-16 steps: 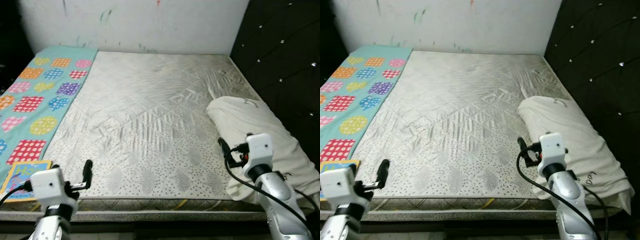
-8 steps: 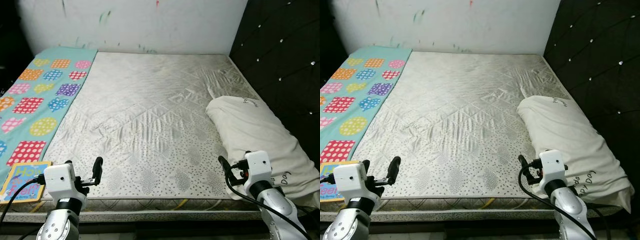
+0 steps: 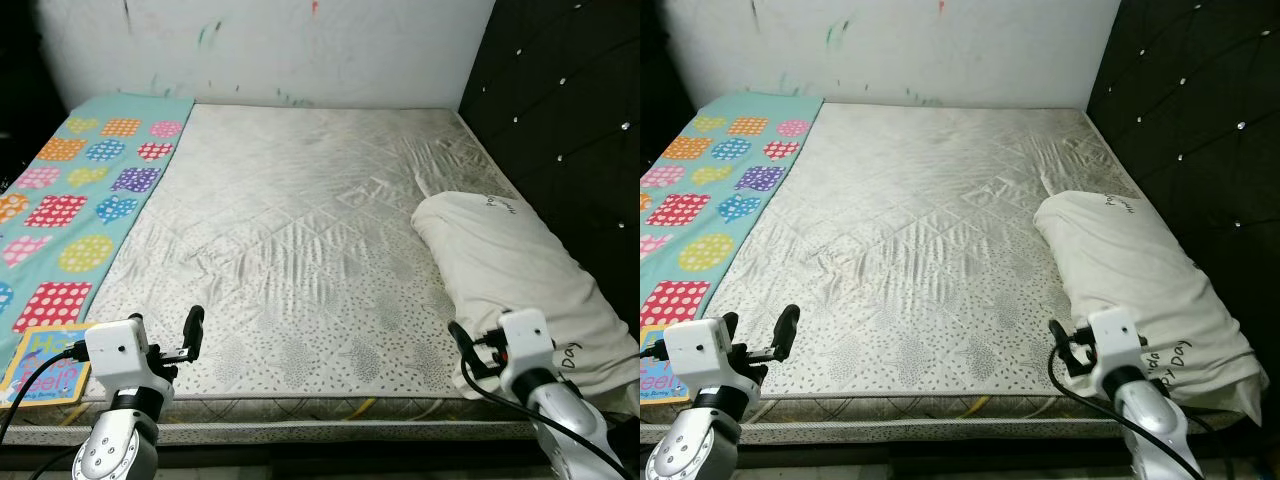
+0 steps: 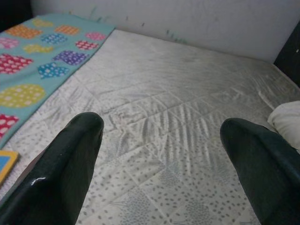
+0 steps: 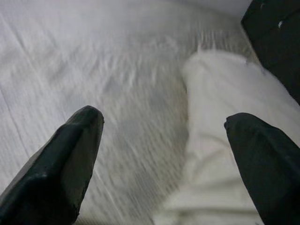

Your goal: Clean up the room

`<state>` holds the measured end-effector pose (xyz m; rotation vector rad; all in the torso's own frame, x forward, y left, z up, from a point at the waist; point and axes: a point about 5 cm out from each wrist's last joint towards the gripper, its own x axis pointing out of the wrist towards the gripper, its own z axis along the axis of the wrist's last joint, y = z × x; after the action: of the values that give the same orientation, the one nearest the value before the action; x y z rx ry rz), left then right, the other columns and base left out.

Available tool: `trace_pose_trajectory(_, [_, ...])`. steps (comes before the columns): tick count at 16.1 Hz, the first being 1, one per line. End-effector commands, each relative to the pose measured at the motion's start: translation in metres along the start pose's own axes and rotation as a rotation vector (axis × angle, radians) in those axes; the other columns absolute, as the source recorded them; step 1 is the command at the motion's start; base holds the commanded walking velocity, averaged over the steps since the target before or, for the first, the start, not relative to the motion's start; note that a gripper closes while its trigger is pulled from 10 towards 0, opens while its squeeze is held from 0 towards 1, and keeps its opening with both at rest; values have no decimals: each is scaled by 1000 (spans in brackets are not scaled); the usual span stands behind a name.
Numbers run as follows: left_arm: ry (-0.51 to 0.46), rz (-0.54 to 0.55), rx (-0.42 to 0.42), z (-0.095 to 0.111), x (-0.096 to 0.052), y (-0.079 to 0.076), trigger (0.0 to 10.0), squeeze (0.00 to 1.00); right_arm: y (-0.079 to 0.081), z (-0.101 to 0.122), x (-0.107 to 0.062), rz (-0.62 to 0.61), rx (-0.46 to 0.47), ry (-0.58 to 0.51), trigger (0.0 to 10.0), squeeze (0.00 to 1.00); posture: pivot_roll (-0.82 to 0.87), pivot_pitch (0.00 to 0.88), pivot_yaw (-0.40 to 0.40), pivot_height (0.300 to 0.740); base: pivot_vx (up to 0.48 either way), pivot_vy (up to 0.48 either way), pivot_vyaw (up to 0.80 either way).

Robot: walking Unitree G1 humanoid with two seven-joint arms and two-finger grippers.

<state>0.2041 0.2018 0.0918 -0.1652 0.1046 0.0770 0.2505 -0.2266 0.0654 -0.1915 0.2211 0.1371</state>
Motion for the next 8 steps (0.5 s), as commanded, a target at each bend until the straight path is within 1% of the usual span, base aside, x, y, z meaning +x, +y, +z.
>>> trace_pose_trajectory(1, [-39,-7,-1,14,4,1,10000,0,10,29,8,14,21,-99,10000,0,-77,0,-36,740,0,0,0])
trace_pose_trajectory(2, [-58,-15,4,19,6,-1,10000,0,15,39,11,17,37,-135,10000,0,-76,0,-34,740,0,0,0])
trace_pose_trajectory(4, [-125,-39,11,39,14,-8,10000,0,26,64,16,27,62,-208,10000,0,-76,0,-40,740,0,0,0])
trace_pose_trajectory(5, [-162,-38,7,50,18,-9,10000,0,33,80,19,41,61,-257,10000,0,-75,0,-42,740,0,0,0])
trace_pose_trajectory(6, [-190,-49,8,58,21,-12,10000,0,37,86,21,43,68,-277,10000,0,-78,0,-38,740,0,0,0])
trace_pose_trajectory(8, [-212,-71,-11,66,22,-19,10000,0,38,88,26,33,70,-274,10000,0,-73,0,-43,740,0,0,0])
